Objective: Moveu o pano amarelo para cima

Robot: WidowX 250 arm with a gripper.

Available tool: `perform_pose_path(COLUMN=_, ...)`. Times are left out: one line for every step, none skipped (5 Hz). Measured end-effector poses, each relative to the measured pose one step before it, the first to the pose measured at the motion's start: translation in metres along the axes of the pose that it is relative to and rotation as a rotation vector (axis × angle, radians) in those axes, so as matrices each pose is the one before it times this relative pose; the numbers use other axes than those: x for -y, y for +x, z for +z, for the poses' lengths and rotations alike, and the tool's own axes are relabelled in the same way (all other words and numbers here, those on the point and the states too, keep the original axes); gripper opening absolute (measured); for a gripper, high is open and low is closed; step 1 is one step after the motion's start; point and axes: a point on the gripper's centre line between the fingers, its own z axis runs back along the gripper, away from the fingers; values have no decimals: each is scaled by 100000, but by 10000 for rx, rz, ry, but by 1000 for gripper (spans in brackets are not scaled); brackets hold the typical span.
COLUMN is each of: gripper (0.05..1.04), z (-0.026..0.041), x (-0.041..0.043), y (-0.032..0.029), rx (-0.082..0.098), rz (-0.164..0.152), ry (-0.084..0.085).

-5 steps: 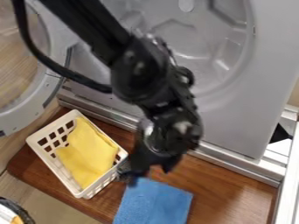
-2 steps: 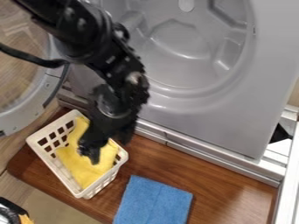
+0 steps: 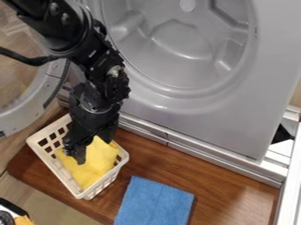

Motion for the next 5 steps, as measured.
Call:
perform_pose_path(gripper=1001, z=-827, x=149, y=-226, rx=-11, rz=57, ry=15)
perform_pose_path(gripper=1001, z=-663, x=660, y=-593, rx=122, rz=-239, ry=-96)
perform_pose_path(gripper=1001, z=-526, x=731, y=-351, rx=-82, rz=-81, ry=-472)
perform_pose_path(gripper=947, z=-873, x=132, y=-287, rx=-24, rz=-138, ry=-53)
perform_pose_path(gripper=652, z=-270, x=66, y=-62, rx=193, rz=-23, ry=-7)
